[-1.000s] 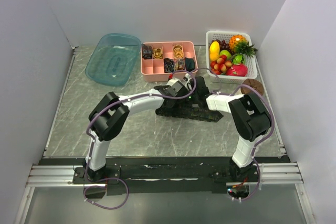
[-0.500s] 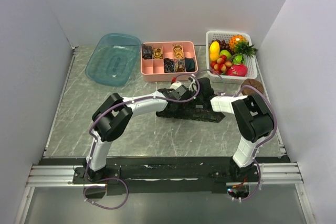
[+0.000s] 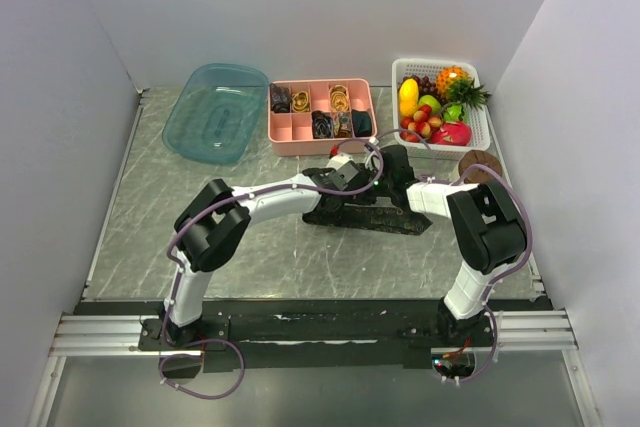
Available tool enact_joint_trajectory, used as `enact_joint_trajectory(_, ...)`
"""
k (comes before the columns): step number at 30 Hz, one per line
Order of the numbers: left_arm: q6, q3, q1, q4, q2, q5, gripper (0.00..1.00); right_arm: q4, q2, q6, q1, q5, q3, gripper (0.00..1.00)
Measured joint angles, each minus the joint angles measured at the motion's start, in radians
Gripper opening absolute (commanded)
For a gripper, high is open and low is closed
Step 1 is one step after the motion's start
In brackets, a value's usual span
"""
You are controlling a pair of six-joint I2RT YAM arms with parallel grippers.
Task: Roll the ties
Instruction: Roll the tie at the center of the board.
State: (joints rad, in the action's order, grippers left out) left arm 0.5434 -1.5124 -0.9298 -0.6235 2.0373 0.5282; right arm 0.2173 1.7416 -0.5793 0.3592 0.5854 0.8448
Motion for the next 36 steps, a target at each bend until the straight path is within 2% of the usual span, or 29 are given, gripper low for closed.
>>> enact_joint_trajectory(16, 0.003, -0.013, -0.016, 0.018, -0.061, -0.027, 0.61, 0.000, 0.000, 0.000, -0.016, 0.007, 0.000, 0.00)
enact_joint_trajectory(36, 0.027, 0.072, -0.017, 0.237, -0.079, -0.251, 0.62, 0.008, -0.015, 0.001, -0.065, 0.012, -0.055, 0.00)
